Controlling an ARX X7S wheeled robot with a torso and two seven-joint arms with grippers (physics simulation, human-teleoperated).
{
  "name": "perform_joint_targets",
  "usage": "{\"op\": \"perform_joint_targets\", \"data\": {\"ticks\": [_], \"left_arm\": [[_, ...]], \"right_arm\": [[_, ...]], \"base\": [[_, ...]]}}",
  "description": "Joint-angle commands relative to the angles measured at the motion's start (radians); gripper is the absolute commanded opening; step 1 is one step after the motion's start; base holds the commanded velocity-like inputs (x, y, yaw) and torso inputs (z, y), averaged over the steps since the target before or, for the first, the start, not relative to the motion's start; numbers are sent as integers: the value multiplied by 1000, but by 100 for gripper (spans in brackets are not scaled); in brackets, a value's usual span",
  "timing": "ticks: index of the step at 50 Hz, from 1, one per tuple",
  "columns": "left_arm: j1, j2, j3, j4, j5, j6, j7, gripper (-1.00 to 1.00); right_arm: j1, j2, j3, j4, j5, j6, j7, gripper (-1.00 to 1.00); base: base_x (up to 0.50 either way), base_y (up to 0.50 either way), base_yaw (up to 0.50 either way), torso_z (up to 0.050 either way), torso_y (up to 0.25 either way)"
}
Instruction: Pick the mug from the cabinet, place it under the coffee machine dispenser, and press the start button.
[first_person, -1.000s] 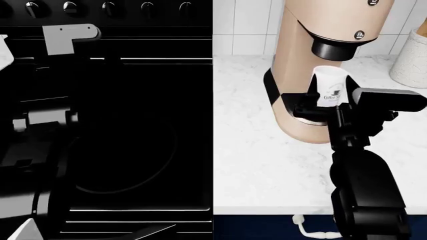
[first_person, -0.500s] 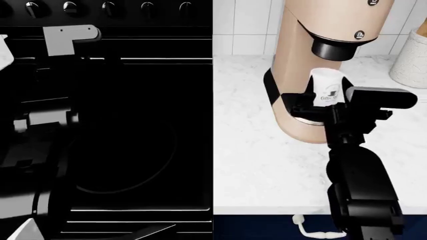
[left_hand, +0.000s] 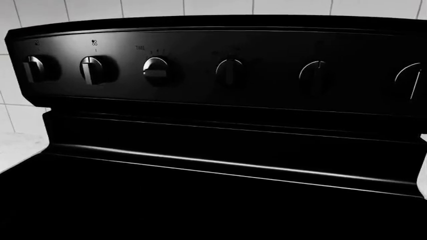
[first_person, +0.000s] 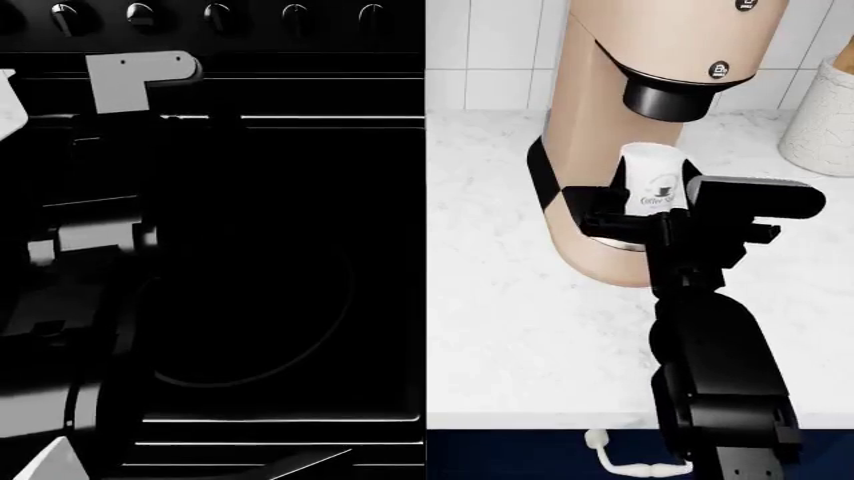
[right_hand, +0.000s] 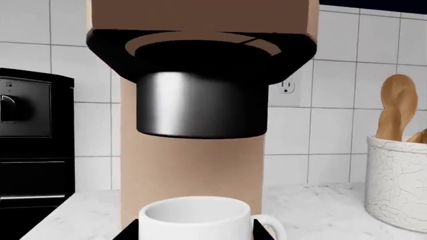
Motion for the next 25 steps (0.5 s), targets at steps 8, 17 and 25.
{"op": "perform_joint_targets", "data": {"ticks": [8, 17, 25], "left_arm": [[0, -1, -10, 0, 5, 1, 2, 100], [1, -2, -15, 0, 6, -1, 3, 100], [1, -1, -17, 0, 7, -1, 3, 100]], "right_arm": [[20, -2, -10, 51, -31, -24, 5, -100], [29, -4, -12, 90, -36, -42, 11, -100], [21, -2, -13, 91, -34, -39, 14, -100]], "base": [[0, 0, 0, 0, 0], [0, 0, 0, 0, 1], [0, 0, 0, 0, 0]]}}
